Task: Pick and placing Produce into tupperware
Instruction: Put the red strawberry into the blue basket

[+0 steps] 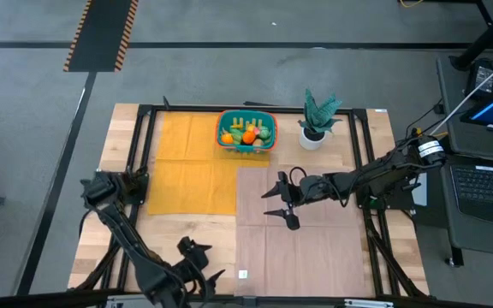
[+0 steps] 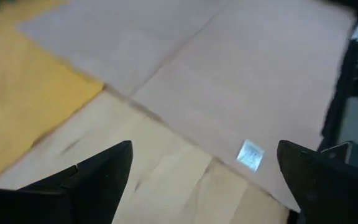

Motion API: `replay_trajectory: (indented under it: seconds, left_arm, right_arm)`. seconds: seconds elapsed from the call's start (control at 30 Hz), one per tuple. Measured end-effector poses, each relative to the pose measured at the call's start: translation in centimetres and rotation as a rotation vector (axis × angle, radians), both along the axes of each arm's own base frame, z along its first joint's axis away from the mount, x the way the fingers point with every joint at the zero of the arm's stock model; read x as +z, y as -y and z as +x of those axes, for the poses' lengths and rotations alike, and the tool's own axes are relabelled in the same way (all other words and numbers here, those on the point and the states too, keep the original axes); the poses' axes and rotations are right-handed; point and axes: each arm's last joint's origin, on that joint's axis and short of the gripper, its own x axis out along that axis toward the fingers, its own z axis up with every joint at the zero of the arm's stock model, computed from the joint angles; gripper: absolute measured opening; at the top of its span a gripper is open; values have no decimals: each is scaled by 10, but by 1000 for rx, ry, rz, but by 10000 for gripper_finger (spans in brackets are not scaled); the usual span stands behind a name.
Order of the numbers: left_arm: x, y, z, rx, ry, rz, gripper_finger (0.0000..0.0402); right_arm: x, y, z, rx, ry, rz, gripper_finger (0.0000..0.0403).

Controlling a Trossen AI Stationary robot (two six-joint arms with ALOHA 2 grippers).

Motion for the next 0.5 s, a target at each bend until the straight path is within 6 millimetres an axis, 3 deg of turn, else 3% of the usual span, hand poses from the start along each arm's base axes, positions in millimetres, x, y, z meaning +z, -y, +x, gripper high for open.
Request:
replay_trajectory:
  seconds: [0.27, 0.5]
  left_arm:
    - [-11, 1, 15, 176, -267, -94, 389]
    - [-17, 3, 15, 242, -335, -175, 389]
  right_arm:
    - [0, 0, 0, 3, -1, -10, 264]
    - [0, 0, 0, 11, 1, -32, 264]
